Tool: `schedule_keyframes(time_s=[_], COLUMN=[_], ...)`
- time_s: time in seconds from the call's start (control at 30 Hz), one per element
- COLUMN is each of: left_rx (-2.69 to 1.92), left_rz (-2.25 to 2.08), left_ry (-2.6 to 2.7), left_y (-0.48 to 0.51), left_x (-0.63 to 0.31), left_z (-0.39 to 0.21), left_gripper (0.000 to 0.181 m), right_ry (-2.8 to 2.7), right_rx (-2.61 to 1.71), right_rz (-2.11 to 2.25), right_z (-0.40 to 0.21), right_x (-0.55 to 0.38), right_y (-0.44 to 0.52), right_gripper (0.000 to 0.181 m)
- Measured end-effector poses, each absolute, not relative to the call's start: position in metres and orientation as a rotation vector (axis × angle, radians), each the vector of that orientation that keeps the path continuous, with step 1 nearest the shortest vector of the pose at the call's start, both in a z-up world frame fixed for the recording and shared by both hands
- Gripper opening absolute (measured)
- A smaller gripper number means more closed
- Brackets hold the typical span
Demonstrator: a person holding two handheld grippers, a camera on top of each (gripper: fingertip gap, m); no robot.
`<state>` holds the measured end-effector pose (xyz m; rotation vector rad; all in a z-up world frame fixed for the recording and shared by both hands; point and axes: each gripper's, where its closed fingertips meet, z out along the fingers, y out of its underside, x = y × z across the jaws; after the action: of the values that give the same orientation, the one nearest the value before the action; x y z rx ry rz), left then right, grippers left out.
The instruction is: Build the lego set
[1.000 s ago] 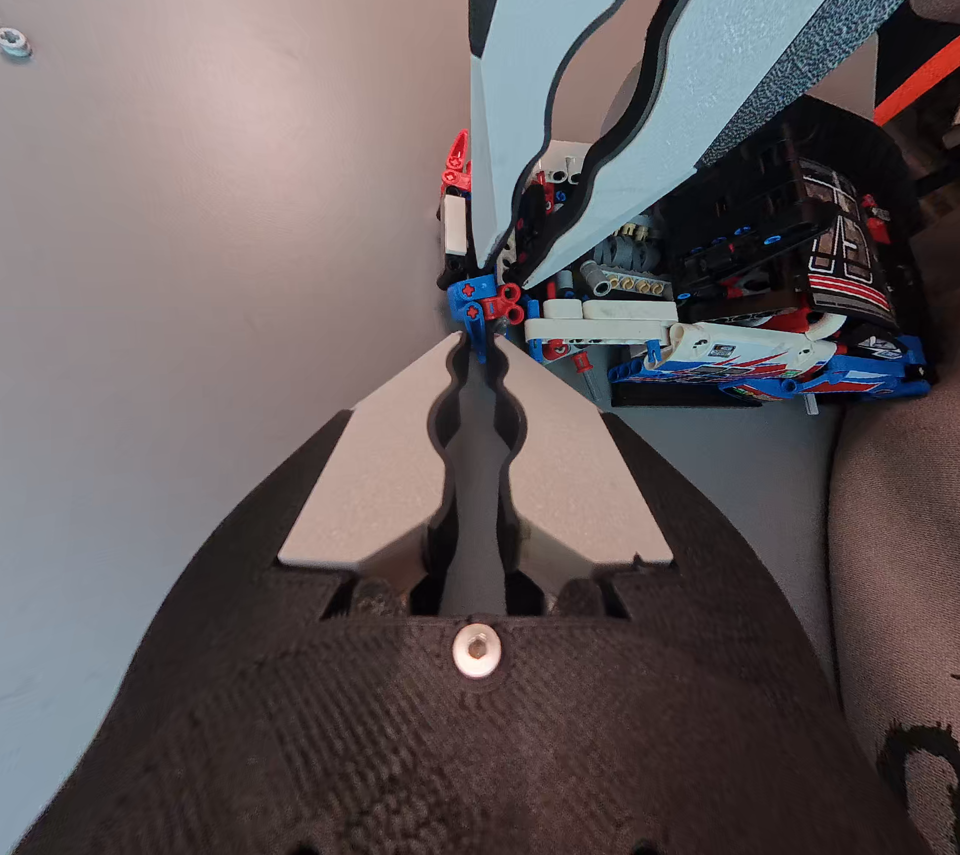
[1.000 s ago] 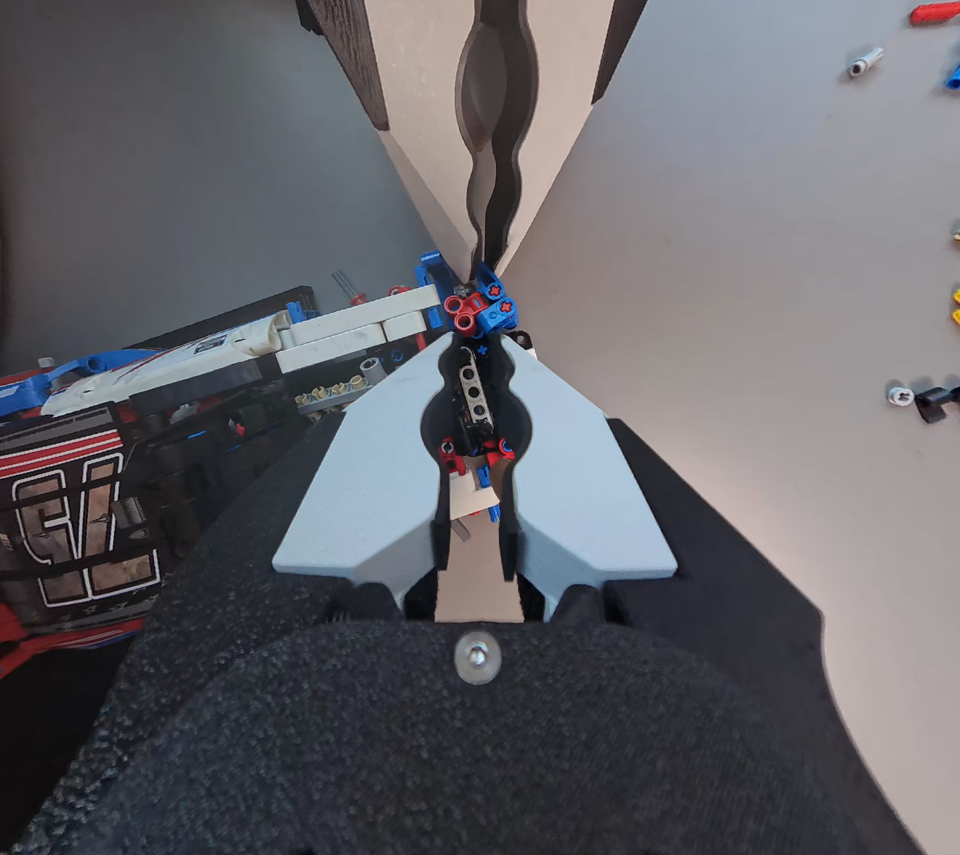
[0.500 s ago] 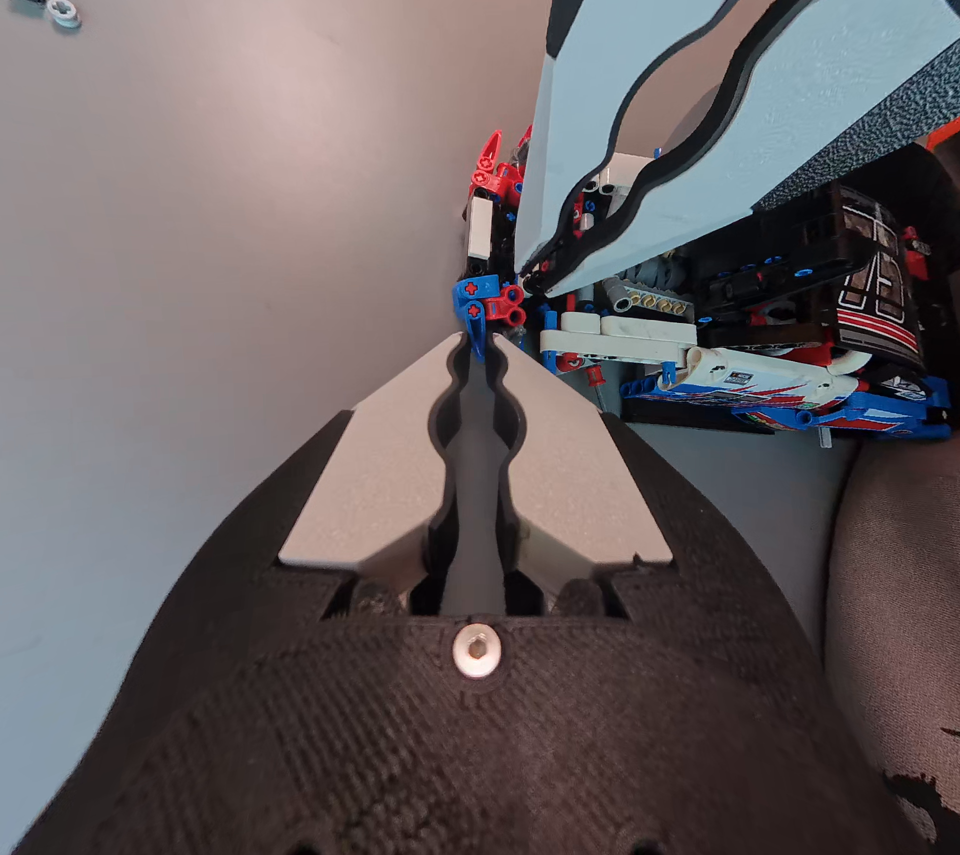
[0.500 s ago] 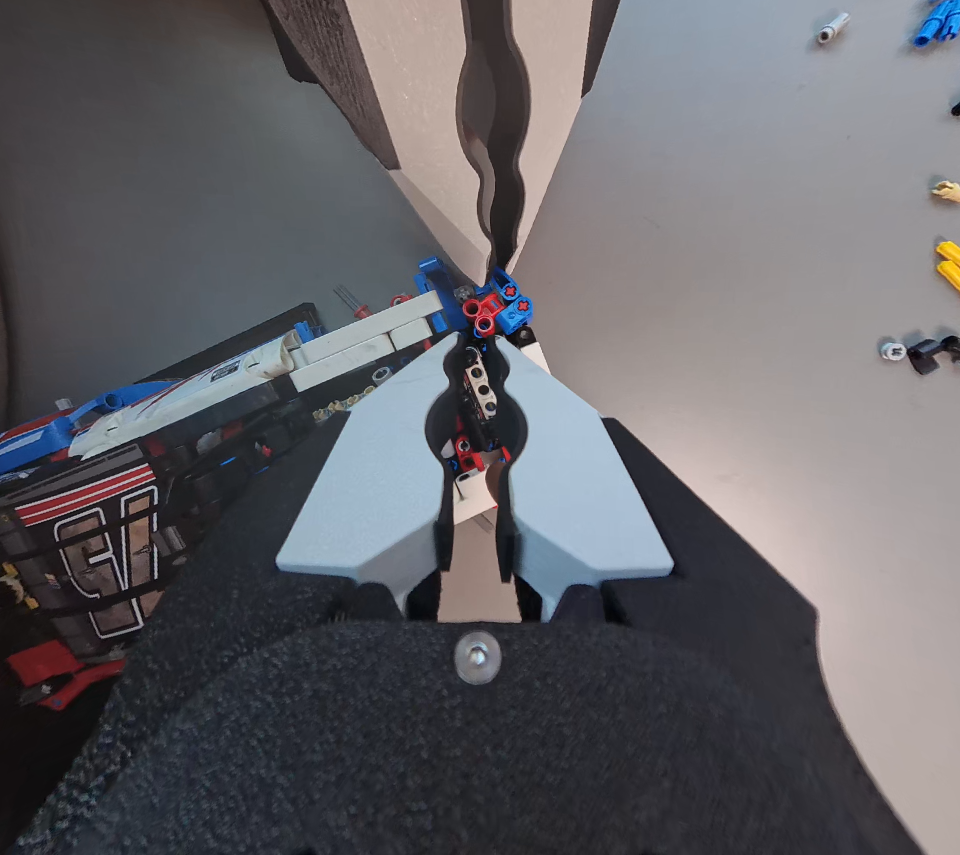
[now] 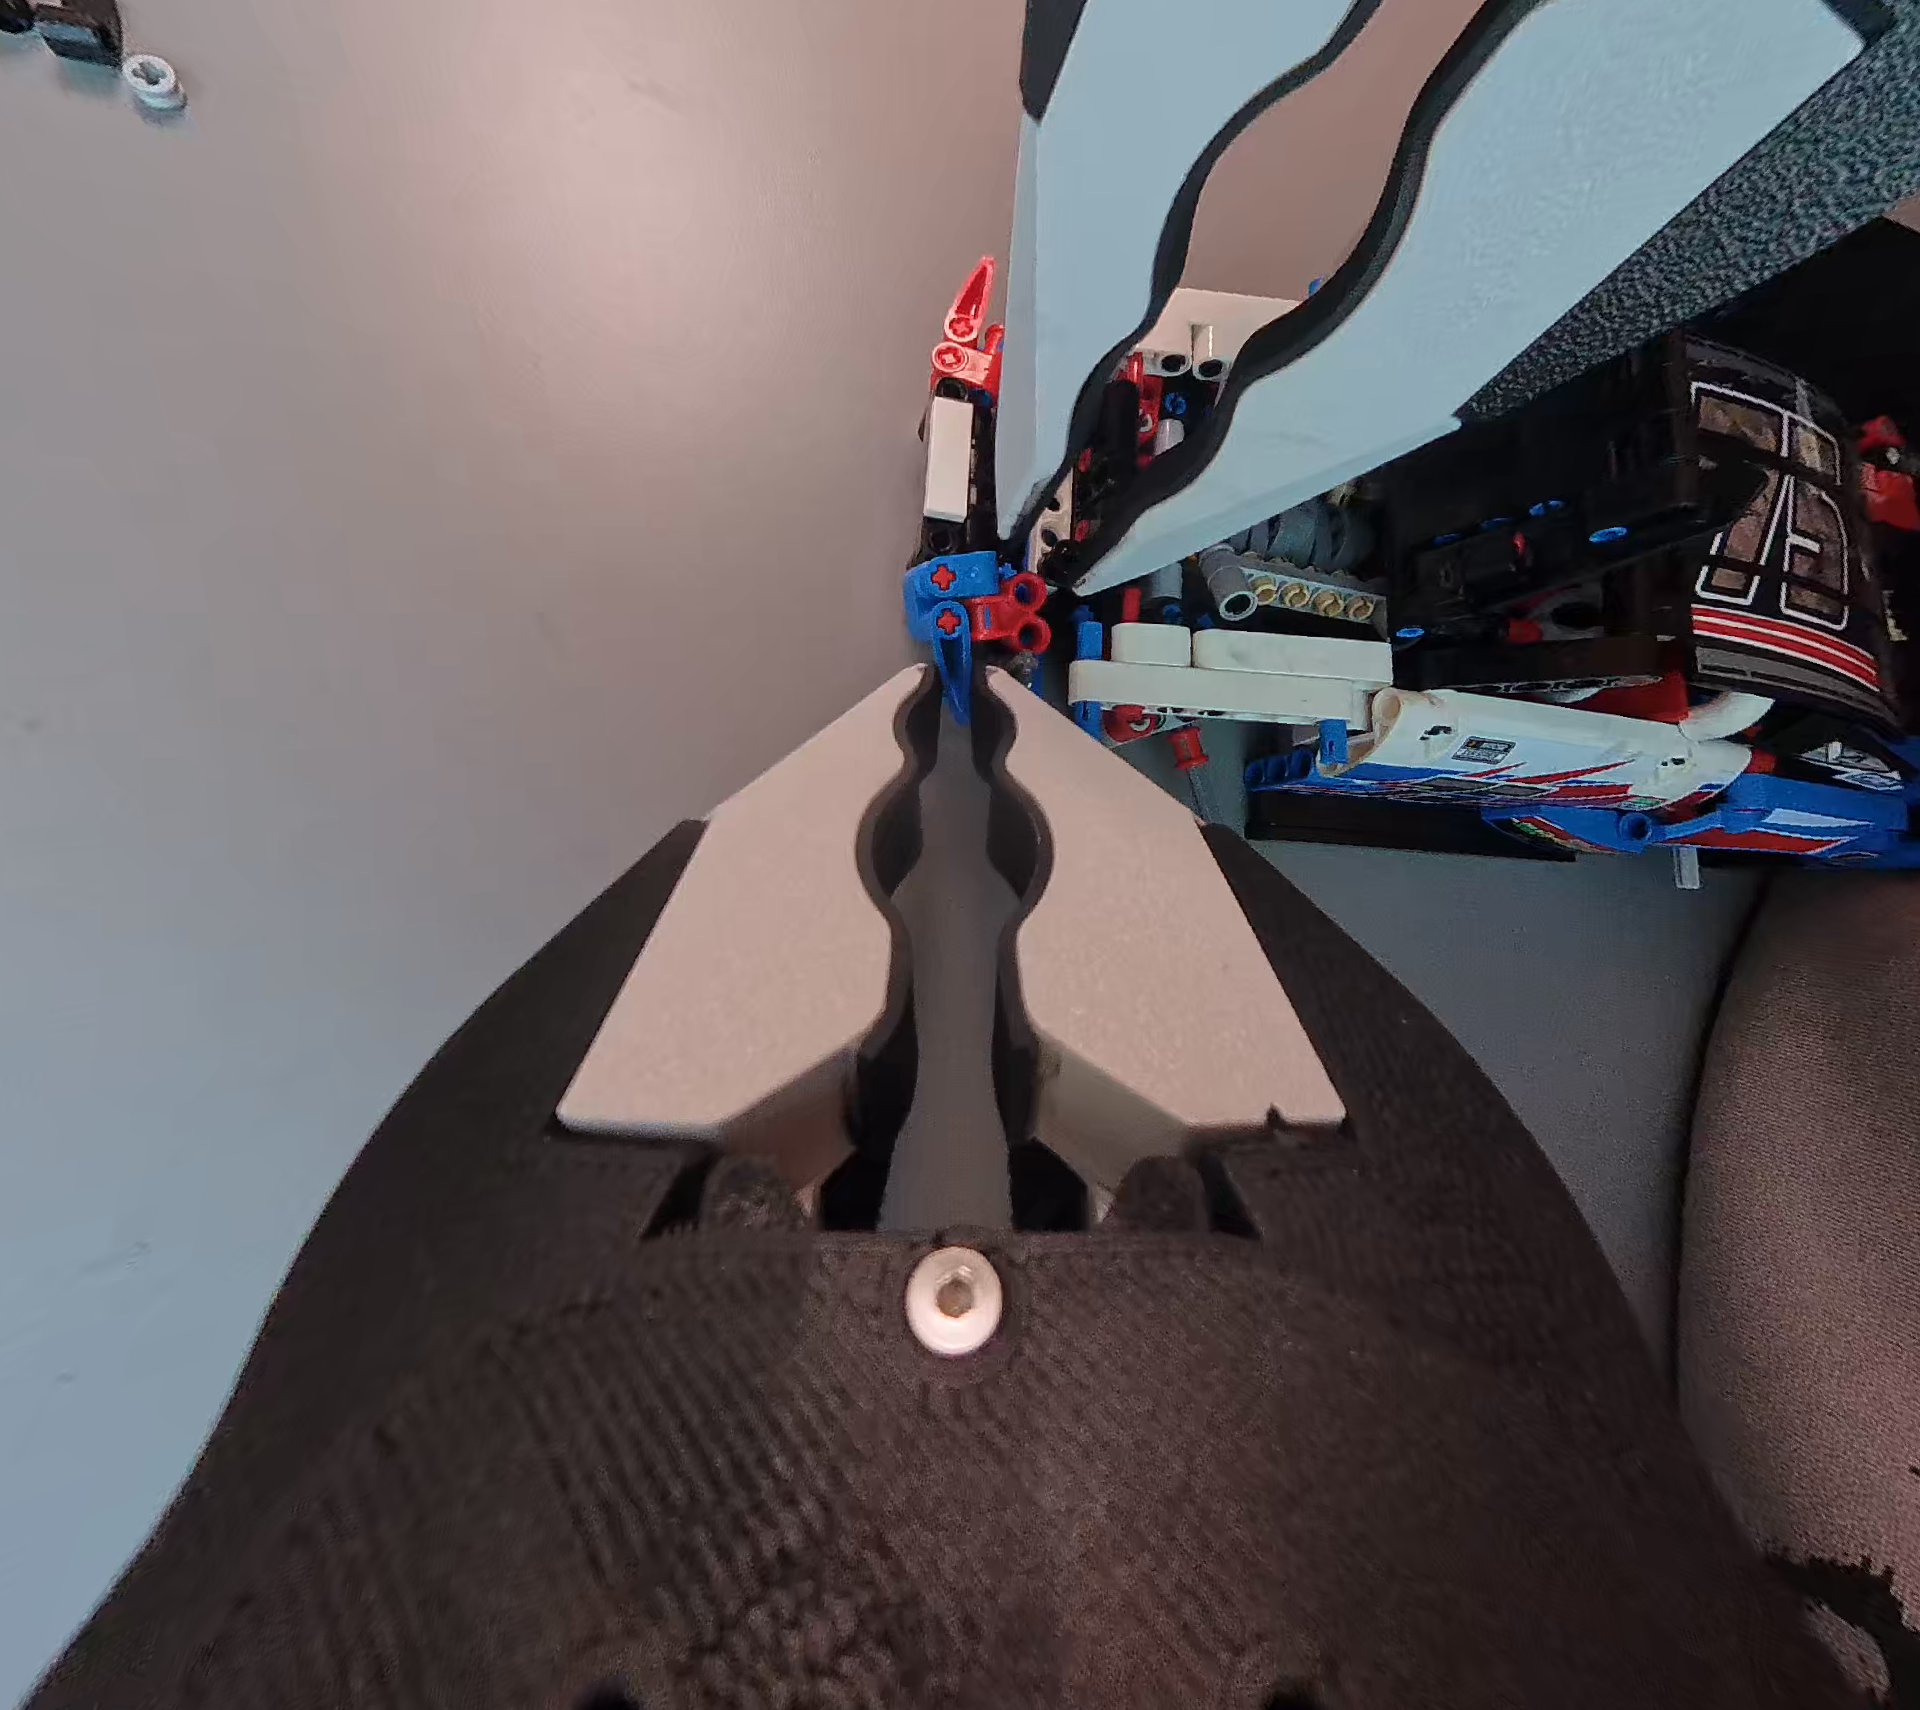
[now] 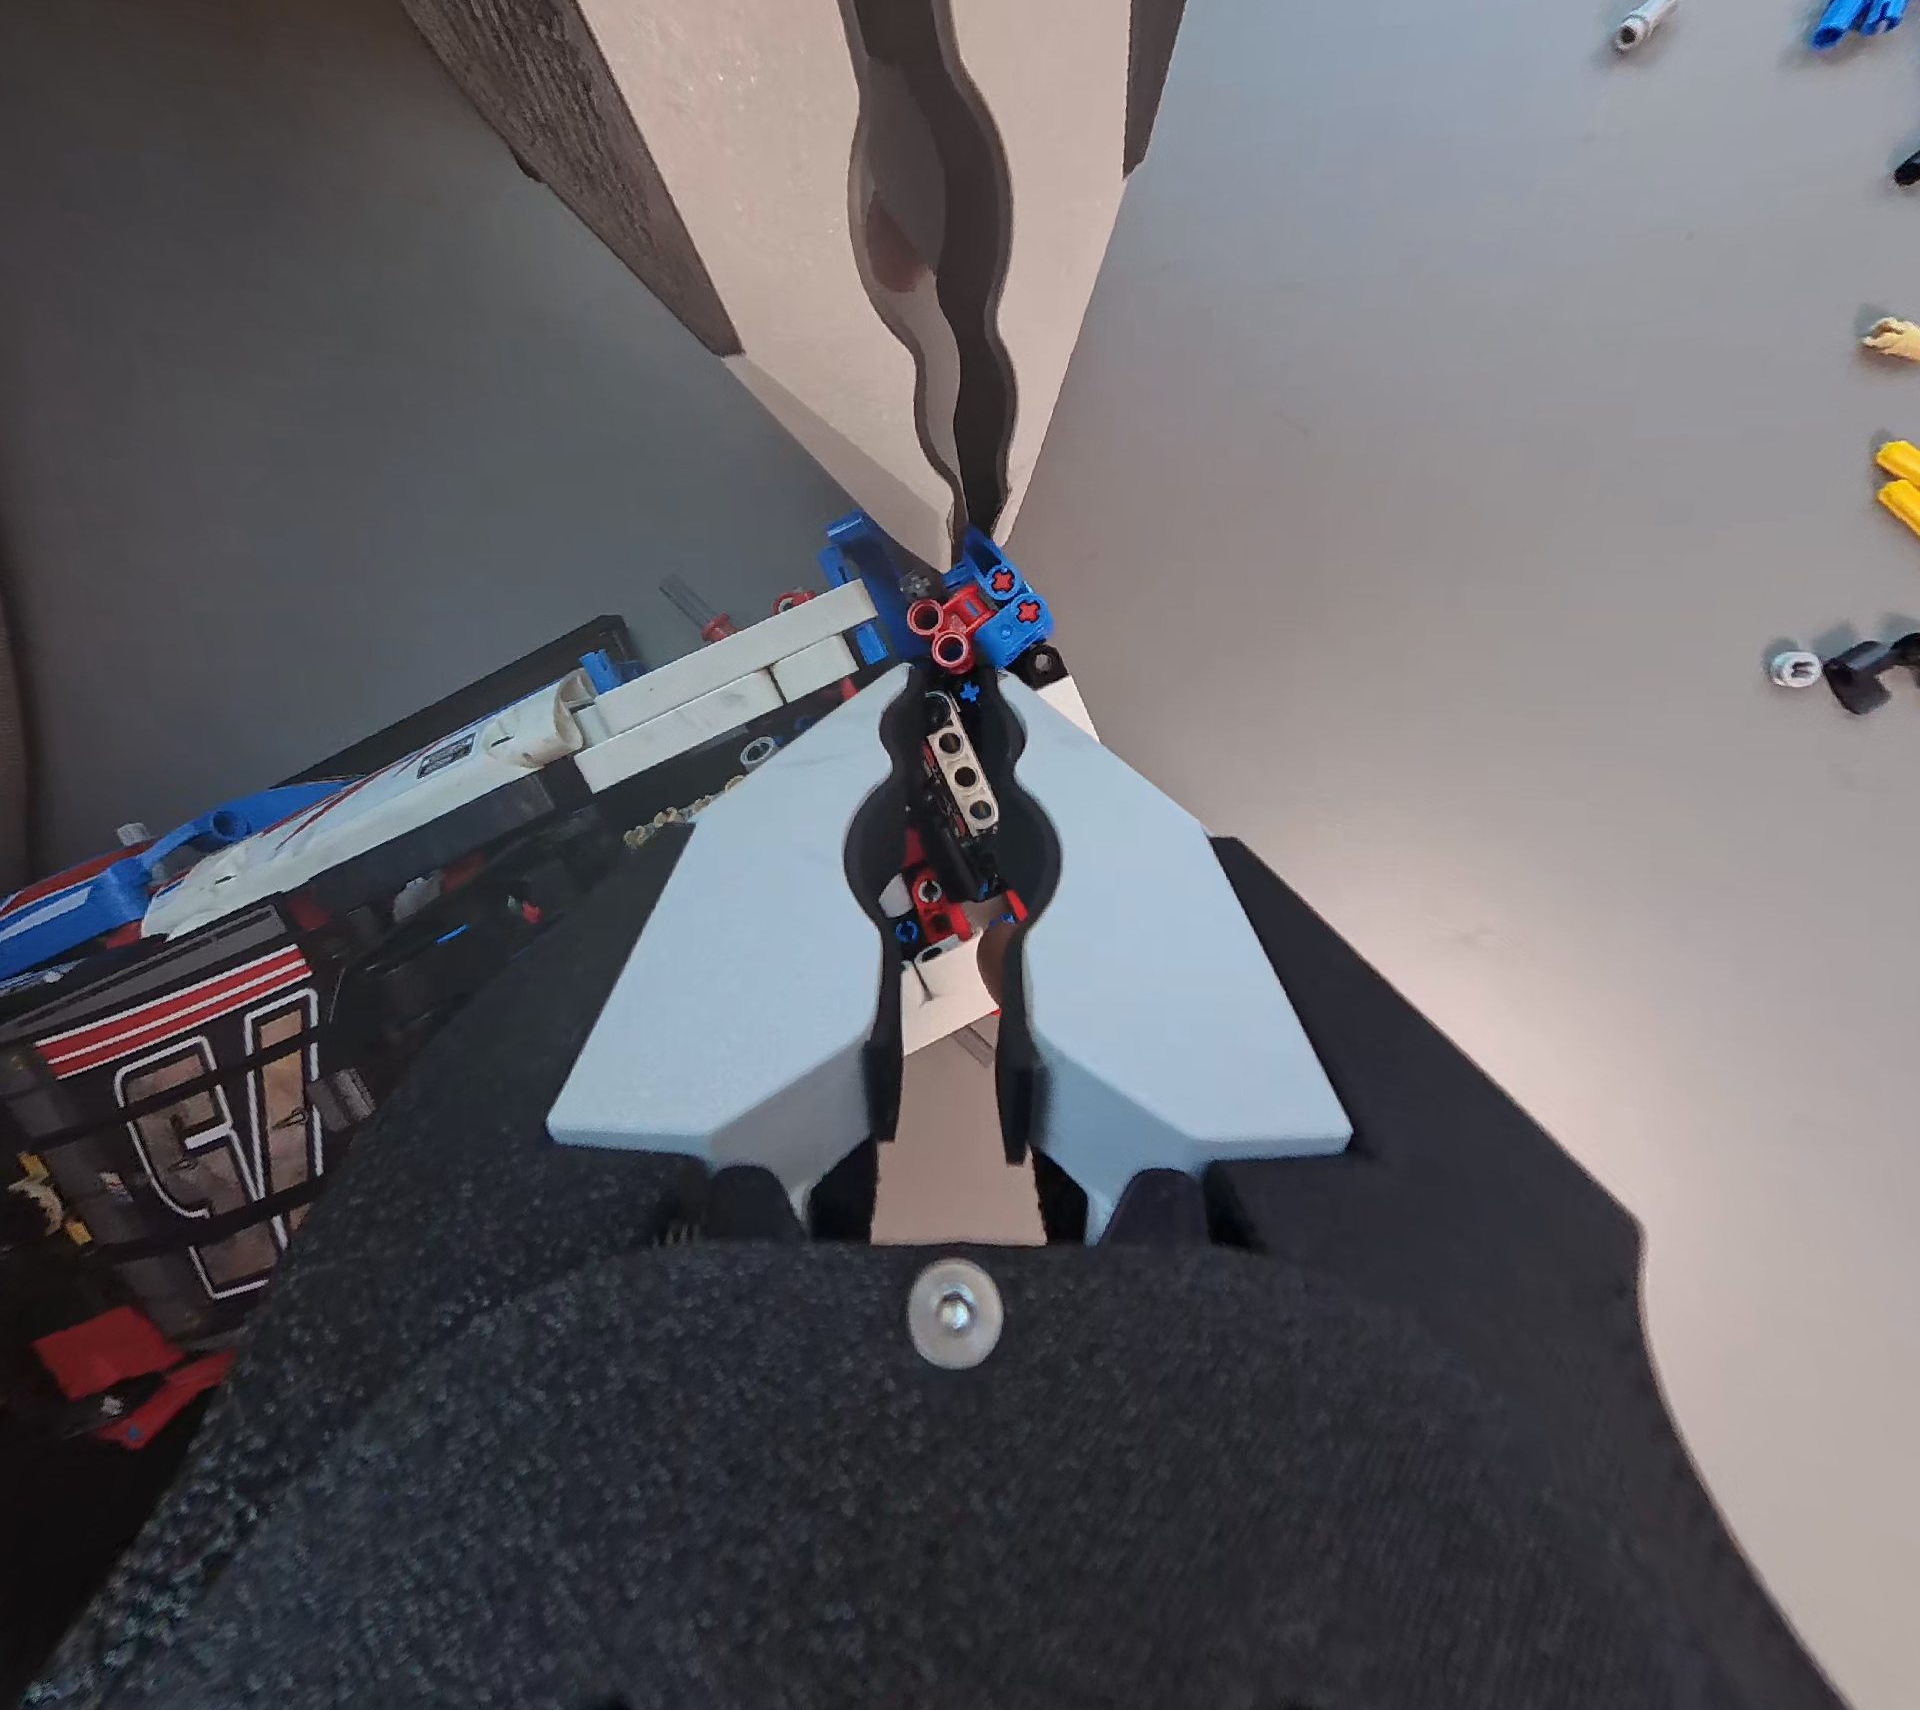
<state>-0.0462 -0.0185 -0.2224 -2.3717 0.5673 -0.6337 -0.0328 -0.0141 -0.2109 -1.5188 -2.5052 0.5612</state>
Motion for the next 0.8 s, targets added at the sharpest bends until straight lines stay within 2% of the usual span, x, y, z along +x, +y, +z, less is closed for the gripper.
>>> schedule_keyframes(time_s=[0.8], left_rx=[-2.328], left_rz=[-0.762], left_ry=[0.510], left_y=[-0.0192], left_x=[-0.0431], left_z=[-0.2176], left_gripper=[0.003], right_ry=[-2.584], right_rx=[-1.496], right_rz=[0.531], right_z=[-0.2188], right_x=[-0.0311], right_y=[-0.0148], right_gripper=[0.002])
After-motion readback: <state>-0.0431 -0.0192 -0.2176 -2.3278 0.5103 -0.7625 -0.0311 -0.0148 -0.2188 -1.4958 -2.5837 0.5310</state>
